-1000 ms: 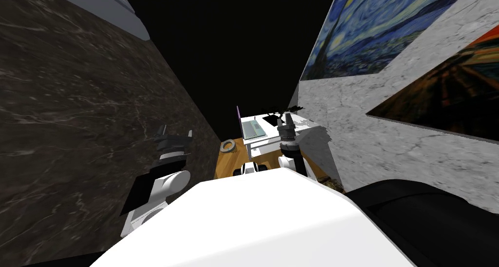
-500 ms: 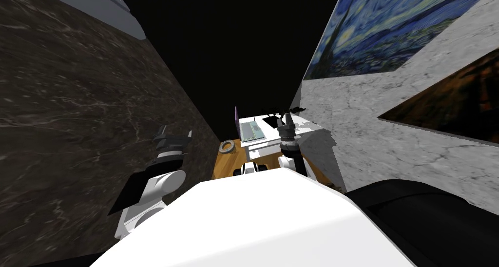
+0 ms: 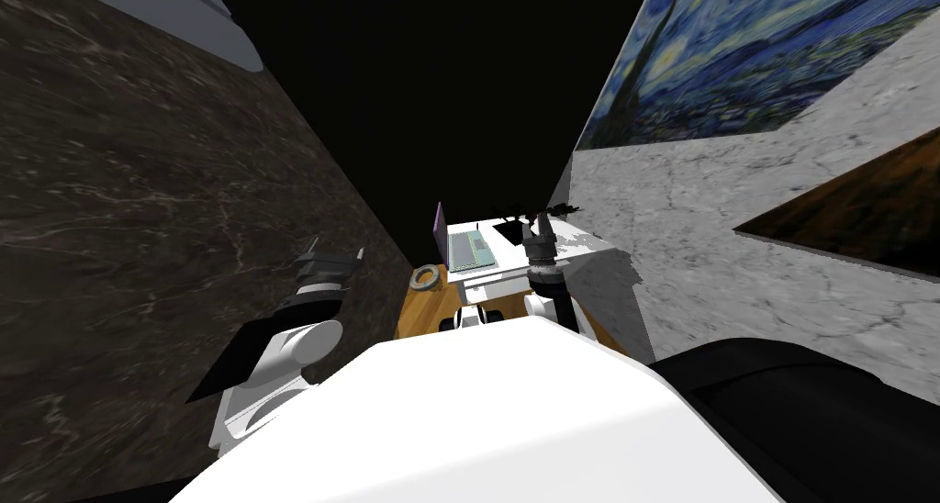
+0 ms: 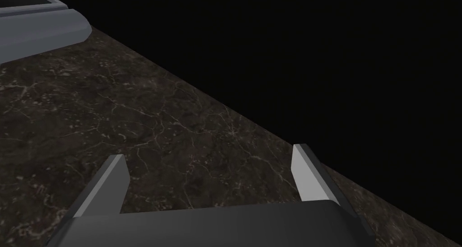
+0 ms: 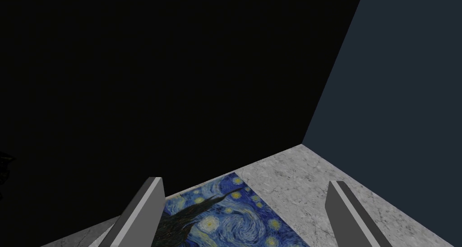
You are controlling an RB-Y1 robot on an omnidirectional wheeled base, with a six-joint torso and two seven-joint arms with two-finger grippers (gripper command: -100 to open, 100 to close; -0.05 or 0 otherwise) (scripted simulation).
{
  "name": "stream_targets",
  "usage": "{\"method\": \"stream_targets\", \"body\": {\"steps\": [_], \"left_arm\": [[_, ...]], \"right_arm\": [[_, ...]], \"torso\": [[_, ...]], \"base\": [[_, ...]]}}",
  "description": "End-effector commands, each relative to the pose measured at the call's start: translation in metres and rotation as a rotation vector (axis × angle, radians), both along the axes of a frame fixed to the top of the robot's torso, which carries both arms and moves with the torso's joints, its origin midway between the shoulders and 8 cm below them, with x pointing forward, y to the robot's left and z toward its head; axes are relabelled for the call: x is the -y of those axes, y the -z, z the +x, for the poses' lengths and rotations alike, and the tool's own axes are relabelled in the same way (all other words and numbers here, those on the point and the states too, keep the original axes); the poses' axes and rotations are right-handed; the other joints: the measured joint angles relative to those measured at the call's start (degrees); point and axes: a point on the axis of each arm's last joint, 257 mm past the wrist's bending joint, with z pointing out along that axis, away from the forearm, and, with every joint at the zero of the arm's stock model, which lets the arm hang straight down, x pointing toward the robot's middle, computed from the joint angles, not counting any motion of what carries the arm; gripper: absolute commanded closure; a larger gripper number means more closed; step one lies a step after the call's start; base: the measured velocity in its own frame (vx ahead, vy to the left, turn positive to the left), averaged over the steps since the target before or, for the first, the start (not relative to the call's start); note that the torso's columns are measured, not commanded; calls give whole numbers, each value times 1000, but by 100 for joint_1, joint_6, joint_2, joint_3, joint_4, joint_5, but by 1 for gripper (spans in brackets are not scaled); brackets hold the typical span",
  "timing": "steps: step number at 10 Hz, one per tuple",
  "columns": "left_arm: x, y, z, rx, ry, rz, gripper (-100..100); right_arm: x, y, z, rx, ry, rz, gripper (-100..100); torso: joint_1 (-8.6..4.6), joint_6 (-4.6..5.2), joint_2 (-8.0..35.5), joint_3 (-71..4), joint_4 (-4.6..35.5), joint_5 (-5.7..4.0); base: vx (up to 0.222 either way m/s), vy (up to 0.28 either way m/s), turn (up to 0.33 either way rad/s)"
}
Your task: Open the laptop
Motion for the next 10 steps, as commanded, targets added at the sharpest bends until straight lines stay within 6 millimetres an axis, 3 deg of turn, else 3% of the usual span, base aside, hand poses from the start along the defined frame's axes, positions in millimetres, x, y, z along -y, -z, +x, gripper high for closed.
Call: {"method": "stream_targets", "body": {"steps": [1,10], "left_arm": [[-3,8,4,-36,18,-35,-100],[-9,28,19,-159,94,-148,-100]], "right_arm": [[0,0,0,0,0,0,0],[0,0,0,0,0,0,0]], "torso": [[-3,-1,3,3,2,1],[9,-1,-4,-1,0,3]], "base": [[36,-115,36],[34,-127,32]]}}
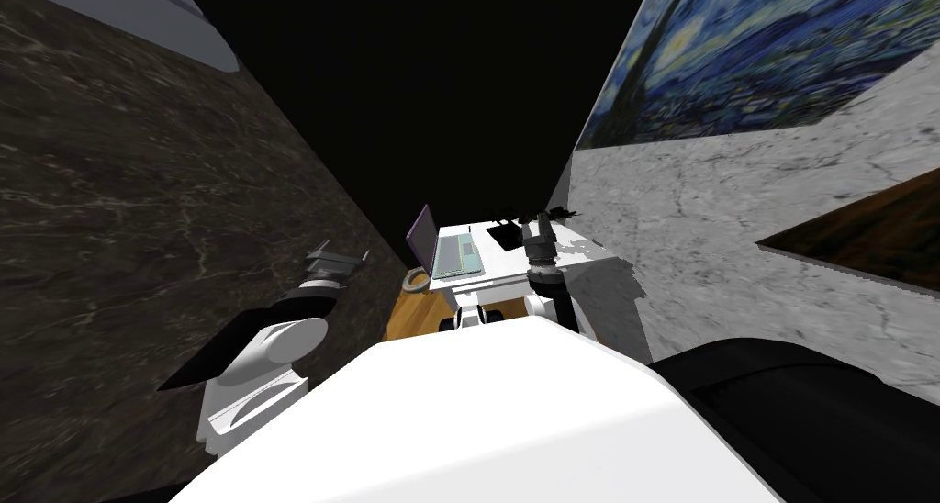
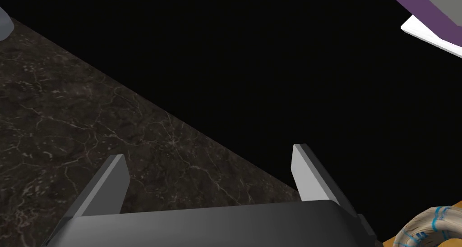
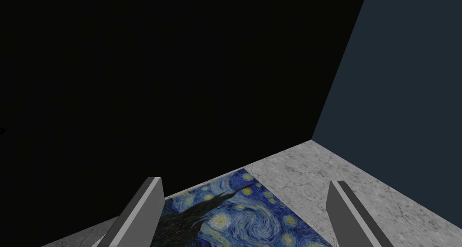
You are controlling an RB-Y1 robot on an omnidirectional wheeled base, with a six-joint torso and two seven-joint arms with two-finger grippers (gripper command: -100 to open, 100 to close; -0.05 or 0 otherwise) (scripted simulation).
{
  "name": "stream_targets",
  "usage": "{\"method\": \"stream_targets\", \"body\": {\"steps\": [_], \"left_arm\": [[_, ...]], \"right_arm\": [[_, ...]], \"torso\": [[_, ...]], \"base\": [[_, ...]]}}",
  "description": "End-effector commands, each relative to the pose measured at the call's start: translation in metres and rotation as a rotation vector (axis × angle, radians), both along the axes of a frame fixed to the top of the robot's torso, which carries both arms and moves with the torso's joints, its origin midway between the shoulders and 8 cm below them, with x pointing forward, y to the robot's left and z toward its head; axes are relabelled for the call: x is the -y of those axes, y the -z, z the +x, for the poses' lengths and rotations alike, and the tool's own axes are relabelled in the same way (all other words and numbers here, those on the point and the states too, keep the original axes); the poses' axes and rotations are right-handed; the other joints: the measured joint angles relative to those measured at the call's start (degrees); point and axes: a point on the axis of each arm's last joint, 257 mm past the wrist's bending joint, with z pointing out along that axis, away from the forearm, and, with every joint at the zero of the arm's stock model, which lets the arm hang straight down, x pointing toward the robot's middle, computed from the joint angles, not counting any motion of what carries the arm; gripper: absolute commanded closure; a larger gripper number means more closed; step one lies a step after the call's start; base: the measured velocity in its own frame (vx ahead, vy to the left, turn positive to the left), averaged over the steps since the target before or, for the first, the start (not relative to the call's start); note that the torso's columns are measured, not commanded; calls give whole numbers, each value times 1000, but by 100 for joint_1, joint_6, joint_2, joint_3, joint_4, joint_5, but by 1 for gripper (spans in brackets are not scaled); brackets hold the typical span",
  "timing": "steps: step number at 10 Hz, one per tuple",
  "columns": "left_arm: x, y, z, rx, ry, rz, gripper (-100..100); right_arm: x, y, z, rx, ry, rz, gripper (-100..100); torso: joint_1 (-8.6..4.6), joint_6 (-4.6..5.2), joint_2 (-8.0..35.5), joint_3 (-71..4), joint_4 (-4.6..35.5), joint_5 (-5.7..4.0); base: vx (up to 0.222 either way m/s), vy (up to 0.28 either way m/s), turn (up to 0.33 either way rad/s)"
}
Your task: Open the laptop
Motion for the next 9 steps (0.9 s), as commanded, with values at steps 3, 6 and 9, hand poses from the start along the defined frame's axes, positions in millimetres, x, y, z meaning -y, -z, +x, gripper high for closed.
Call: {"method": "stream_targets", "body": {"steps": [3,6,9], "left_arm": [[-1,8,7,-60,43,-54,-100],[1,17,11,-108,72,-84,-100],[3,23,13,-147,97,-105,-100]], "right_arm": [[0,0,0,0,0,0,0],[0,0,0,0,0,0,0],[0,0,0,0,0,0,0]], "torso": [[-5,0,0,0,0,0],[12,0,12,8,4,5],[4,0,1,1,1,2]], "base": [[44,-153,24],[14,-140,15],[2,-124,12]]}}
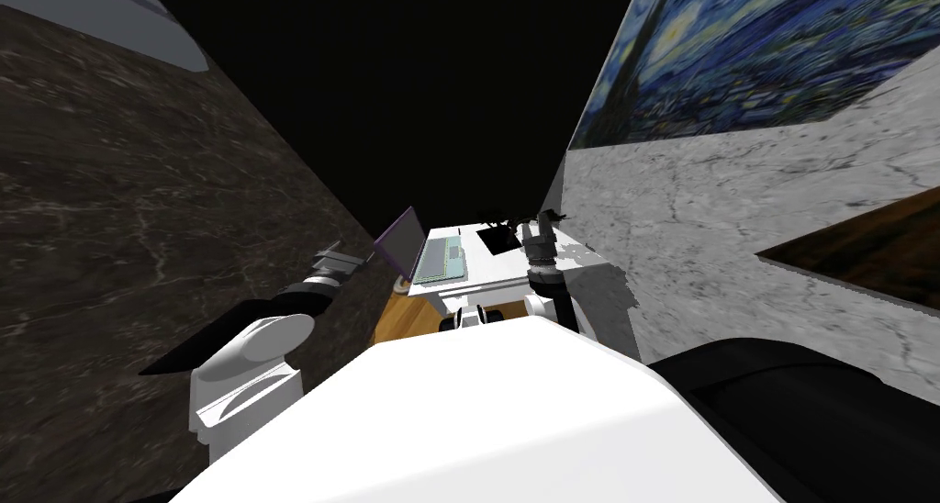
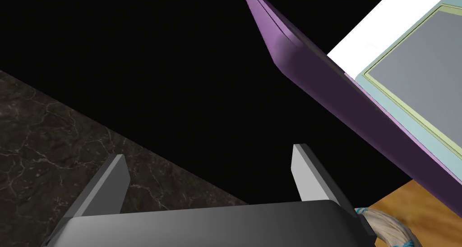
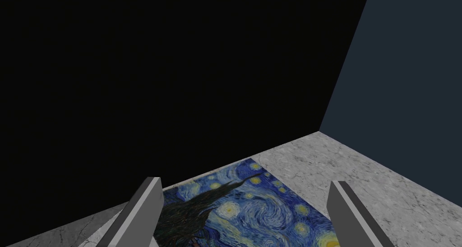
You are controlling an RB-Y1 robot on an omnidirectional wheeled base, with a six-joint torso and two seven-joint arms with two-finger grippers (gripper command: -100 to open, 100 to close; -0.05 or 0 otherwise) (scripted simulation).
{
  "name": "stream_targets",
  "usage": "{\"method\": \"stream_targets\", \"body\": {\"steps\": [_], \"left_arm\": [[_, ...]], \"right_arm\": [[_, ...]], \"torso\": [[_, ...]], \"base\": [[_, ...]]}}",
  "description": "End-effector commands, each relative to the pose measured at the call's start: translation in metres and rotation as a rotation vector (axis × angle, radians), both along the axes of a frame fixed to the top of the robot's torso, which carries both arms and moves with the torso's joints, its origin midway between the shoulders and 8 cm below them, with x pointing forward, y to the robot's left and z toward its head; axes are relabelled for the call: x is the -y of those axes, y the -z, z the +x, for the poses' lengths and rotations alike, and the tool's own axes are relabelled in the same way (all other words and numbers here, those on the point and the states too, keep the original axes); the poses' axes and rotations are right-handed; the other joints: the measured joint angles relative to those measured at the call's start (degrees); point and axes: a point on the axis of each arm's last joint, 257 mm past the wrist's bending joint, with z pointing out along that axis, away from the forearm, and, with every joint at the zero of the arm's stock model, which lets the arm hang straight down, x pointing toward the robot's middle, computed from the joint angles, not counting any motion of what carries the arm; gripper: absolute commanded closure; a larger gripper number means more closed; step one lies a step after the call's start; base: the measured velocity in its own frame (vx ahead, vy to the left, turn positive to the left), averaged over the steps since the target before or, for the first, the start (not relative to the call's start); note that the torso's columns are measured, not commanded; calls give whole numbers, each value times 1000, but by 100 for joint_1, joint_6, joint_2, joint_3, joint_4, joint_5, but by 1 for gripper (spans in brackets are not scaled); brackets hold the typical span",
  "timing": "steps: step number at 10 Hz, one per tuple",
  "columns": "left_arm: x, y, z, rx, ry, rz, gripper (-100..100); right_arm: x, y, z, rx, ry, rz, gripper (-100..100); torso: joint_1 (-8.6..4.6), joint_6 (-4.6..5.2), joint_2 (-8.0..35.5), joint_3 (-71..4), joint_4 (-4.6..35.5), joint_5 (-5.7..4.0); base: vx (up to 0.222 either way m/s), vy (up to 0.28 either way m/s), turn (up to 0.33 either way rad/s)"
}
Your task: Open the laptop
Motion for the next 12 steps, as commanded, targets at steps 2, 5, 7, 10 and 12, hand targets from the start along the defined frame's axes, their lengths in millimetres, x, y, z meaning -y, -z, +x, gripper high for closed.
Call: {"method": "stream_targets", "body": {"steps": [2,5,7,10,12], "left_arm": [[3,8,4,-53,37,-30,-100],[1,6,3,-58,39,-32,-100],[1,4,3,-59,39,-30,-100],[-3,3,7,-66,22,73,100],[-6,2,10,-70,10,143,100]], "right_arm": [[0,0,0,0,0,0,0],[0,0,0,0,0,0,0],[0,0,0,0,0,0,0],[0,0,0,0,0,0,0],[0,0,0,0,0,0,0]], "torso": [[-30,12,-11,-5,-9,-4],[-20,22,-25,-13,-18,3],[14,3,-35,-20,-11,5],[-34,2,28,18,8,-9],[-25,0,13,8,4,-9]], "base": [[22,-143,29],[7,-86,1],[84,-3,0],[-15,-67,-42],[-49,-123,-49]]}}
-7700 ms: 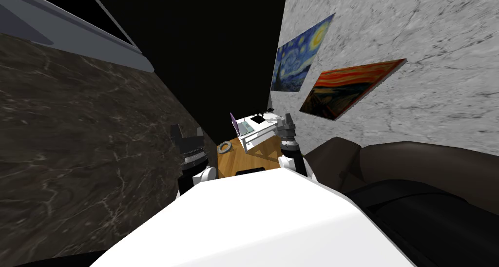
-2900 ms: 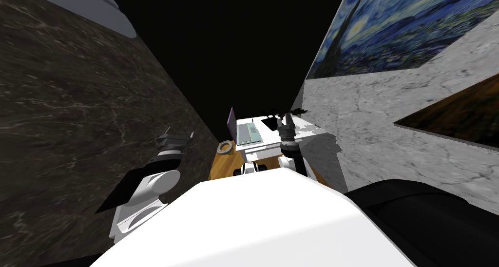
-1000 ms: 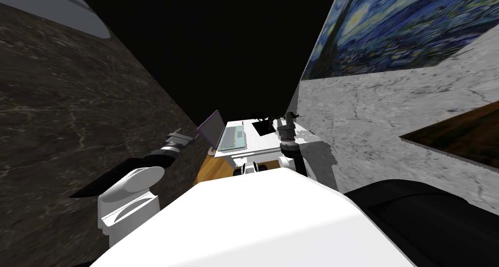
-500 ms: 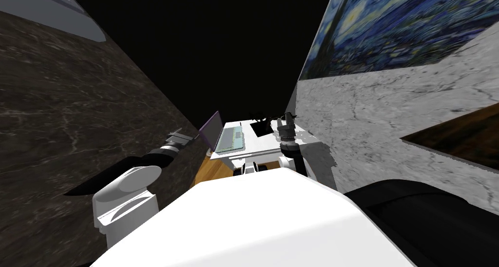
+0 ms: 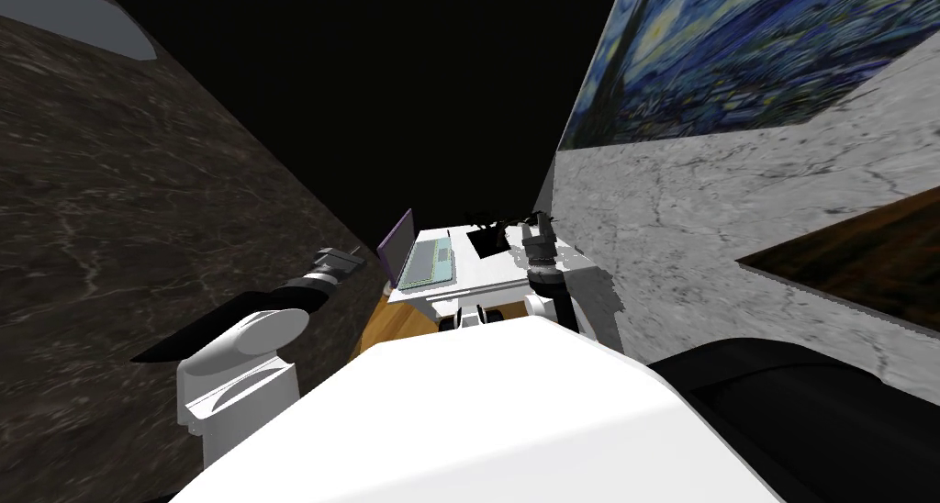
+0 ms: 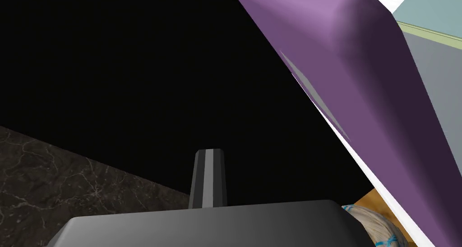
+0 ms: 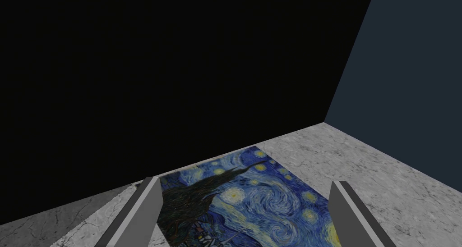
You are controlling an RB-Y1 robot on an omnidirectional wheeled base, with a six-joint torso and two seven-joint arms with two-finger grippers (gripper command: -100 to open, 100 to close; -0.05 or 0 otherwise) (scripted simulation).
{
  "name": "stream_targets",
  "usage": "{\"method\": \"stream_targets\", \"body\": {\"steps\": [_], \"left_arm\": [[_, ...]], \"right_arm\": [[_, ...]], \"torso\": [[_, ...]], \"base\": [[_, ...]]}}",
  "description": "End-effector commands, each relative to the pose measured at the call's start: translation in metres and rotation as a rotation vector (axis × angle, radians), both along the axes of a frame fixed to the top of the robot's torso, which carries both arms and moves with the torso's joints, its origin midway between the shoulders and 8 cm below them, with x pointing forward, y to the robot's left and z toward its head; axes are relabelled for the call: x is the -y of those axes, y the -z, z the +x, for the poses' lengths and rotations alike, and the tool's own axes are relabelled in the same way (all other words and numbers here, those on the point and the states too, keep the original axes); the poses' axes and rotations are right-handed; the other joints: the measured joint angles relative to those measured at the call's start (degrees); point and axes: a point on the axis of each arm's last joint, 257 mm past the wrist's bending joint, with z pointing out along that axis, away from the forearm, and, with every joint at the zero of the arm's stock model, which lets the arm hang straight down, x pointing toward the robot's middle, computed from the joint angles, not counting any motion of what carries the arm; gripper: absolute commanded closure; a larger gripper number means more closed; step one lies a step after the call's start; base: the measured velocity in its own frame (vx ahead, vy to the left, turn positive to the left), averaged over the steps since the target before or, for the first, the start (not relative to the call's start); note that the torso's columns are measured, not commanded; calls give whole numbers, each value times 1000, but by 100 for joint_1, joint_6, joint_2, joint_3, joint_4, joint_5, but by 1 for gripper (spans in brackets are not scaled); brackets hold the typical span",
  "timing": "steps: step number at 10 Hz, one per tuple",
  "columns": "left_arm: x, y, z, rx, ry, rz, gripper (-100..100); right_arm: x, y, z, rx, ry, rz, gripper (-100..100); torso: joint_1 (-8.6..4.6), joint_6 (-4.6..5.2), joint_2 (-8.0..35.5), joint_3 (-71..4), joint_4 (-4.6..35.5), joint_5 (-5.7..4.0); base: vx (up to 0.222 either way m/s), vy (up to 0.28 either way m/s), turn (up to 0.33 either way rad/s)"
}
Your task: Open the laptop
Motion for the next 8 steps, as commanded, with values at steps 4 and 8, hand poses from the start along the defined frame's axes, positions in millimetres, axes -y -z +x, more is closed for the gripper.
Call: {"method": "stream_targets", "body": {"steps": [4,8], "left_arm": [[-6,-3,7,-8,-25,203,100],[-8,5,15,-3,-35,227,-100]], "right_arm": [[0,0,0,0,0,0,0],[0,0,0,0,0,0,0]], "torso": [[20,0,-19,-13,-6,7],[28,0,-12,-8,-4,11]], "base": [[-31,-103,-46],[-31,-71,-23]]}}
